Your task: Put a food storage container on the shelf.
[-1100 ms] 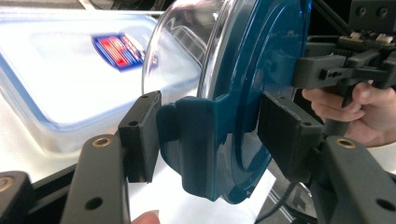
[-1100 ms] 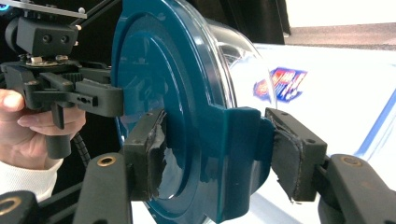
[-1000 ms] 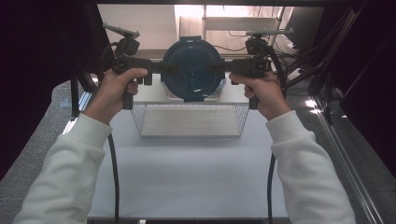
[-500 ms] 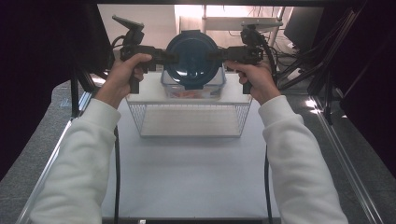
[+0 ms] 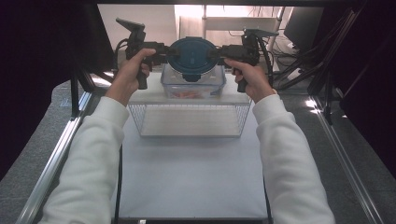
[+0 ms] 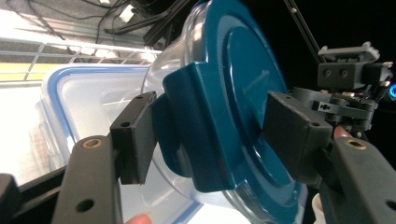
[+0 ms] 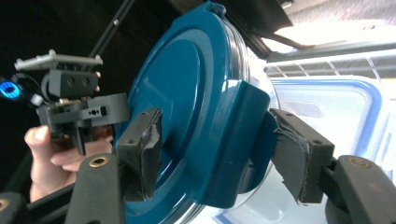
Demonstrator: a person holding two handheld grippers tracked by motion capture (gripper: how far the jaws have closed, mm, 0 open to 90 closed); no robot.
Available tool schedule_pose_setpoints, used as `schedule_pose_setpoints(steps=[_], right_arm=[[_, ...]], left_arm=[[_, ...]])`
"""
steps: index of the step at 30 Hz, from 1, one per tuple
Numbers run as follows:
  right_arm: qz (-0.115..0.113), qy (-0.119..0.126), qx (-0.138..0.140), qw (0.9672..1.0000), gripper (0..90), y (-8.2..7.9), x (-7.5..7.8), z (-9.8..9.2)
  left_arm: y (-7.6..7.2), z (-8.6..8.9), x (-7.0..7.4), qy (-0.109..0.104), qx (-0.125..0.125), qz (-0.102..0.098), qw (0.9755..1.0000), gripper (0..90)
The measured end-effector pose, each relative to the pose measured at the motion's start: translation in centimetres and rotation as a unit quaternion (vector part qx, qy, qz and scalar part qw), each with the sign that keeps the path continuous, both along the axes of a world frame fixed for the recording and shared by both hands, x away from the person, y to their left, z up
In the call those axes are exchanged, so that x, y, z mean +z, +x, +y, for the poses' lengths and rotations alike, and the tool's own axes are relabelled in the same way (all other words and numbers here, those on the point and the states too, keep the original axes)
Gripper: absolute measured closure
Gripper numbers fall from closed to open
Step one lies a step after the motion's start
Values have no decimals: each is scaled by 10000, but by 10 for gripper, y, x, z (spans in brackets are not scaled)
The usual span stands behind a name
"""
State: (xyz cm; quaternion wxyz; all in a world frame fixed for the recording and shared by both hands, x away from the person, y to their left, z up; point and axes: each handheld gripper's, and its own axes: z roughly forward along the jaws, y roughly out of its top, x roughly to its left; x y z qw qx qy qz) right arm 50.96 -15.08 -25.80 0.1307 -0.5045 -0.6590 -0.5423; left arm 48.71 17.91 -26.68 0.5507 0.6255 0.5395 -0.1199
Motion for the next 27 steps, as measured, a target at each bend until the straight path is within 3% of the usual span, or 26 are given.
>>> schedule_pose_setpoints(steps=[5, 8, 11, 14, 16, 21, 24, 27], right_arm=[[37, 159, -89, 9998, 366, 2, -5, -1], [-15, 146, -124, 9998, 346, 2, -5, -1], [-457, -142, -501, 9976, 230, -4, 1, -1], [-717, -196, -597, 9954, 170, -11, 6, -7], [-1068, -285, -553, 9923, 161, -20, 10, -13], [-1650, -510, -261, 9846, 165, -52, 6, -29], [-2060, -713, -166, 9758, 166, -77, -5, -42], [-2406, -953, -56, 9659, 166, -106, -22, -54]], left_arm=[[2, 1, -4, -105, 49, -90, 9999, 340], [0, -5, -3, 108, 214, -236, 9994, 276], [-5, -5, 0, 269, 268, -472, 9982, 165], [-19, 2, 7, 701, 603, -884, 9918, 112], [-32, 8, 10, 787, 722, -1166, 9874, 106], [-74, 16, 8, 1141, 647, -1719, 9764, 107], [-106, 20, -6, 1275, 608, -1962, 9703, 128], [-135, 23, -28, 1468, 455, -2022, 9672, 138]])
